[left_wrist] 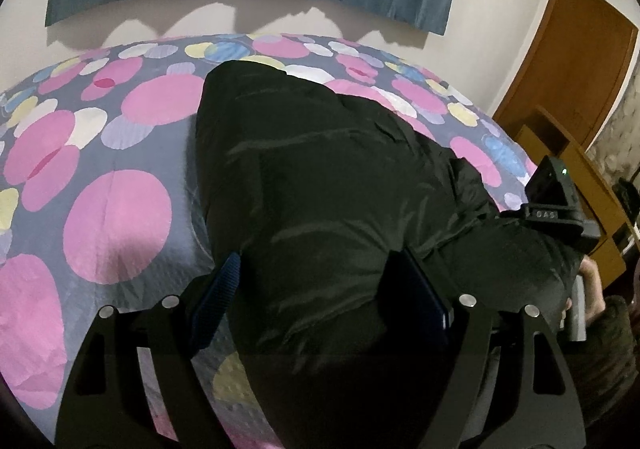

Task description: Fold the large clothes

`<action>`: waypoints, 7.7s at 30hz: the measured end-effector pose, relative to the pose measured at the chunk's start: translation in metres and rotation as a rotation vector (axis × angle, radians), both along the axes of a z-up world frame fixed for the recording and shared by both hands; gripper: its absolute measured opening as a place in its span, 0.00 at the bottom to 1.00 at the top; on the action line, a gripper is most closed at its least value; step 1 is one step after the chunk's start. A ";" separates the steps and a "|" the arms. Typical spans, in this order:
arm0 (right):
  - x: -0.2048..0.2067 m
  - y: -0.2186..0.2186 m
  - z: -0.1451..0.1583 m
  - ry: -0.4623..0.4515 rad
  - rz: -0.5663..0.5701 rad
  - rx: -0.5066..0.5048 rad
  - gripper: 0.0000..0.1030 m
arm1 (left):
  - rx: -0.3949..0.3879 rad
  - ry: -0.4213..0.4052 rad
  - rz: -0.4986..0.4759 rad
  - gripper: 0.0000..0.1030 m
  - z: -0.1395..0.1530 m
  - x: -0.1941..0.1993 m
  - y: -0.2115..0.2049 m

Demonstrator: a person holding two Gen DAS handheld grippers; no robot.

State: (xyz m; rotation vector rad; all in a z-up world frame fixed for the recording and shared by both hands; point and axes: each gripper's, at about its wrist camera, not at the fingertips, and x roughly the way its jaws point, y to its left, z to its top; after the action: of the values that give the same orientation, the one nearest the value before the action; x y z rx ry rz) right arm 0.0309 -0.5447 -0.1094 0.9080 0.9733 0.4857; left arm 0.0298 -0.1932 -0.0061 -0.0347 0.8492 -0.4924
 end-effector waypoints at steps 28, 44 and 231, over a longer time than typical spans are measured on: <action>-0.027 0.061 0.066 -0.002 0.151 -0.628 0.40 | 0.075 -0.031 -0.010 0.78 0.003 -0.002 -0.015; -0.019 0.075 0.039 0.032 0.165 -0.635 0.43 | 0.078 -0.003 -0.122 0.75 -0.001 0.003 -0.022; 0.095 0.192 0.012 -0.070 0.154 -0.309 0.83 | -0.223 0.105 0.219 0.94 -0.024 0.068 0.192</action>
State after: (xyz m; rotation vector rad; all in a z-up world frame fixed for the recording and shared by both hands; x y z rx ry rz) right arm 0.1263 -0.3527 -0.0978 0.5381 1.0258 0.4777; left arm 0.0974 -0.0016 -0.0297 -0.3570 0.8781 -0.3792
